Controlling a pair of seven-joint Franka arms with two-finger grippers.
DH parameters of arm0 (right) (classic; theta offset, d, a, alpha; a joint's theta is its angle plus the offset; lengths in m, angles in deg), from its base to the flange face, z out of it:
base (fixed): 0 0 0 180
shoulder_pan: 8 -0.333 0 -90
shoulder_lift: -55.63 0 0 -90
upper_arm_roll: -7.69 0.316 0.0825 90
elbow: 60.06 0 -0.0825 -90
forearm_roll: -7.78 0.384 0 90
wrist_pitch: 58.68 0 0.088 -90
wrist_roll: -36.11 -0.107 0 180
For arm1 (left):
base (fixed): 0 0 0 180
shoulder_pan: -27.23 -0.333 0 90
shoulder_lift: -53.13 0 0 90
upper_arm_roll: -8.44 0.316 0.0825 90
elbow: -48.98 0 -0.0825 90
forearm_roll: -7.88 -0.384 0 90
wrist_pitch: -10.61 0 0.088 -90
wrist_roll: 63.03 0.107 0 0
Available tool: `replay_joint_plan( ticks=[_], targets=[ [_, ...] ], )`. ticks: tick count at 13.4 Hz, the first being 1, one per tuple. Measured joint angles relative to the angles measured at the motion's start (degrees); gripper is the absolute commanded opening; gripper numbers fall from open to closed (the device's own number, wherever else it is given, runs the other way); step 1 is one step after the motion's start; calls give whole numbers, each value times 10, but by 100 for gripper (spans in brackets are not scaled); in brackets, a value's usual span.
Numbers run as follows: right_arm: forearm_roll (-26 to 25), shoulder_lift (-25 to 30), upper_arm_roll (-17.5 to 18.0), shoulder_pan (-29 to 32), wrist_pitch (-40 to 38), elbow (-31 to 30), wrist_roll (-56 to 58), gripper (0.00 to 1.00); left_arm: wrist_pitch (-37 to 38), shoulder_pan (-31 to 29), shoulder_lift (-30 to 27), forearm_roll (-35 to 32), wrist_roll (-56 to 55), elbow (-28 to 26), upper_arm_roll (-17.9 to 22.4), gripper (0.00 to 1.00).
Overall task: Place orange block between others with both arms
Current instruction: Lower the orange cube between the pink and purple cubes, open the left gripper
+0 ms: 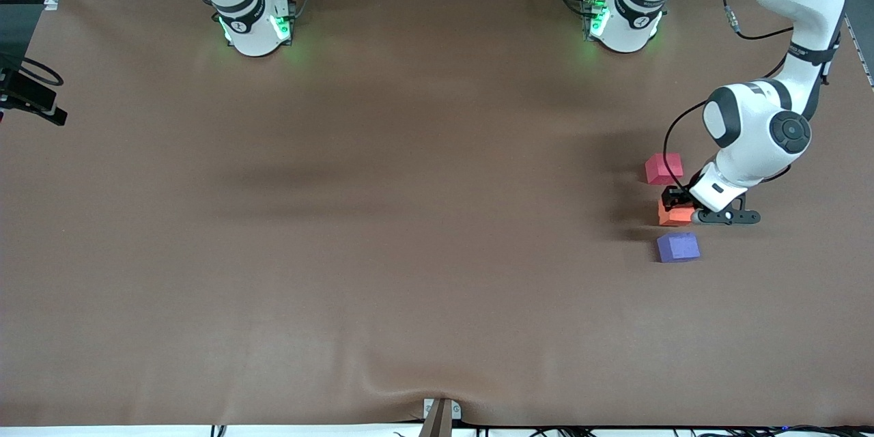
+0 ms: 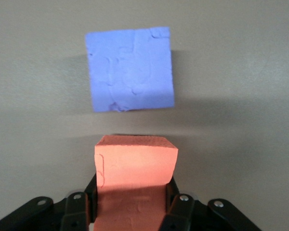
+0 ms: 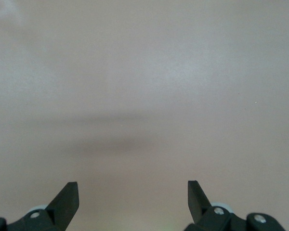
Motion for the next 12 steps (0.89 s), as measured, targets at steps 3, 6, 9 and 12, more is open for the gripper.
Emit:
replay_joint_plan(
  ticks=[3,6,9,12],
  targets=[
    [0,0,0,0,0,0,0,100,-7,0,9,1,0,0,-3,38],
    [0,0,0,0,0,0,0,100,-9,0,10,1,0,0,-3,100],
    [0,0,0,0,0,-1,0,100,-11,1,10,1,0,7,-4,100],
    [0,0,0,0,0,-1,0,100,10,1,4,1,0,37,-4,100]
  ],
)
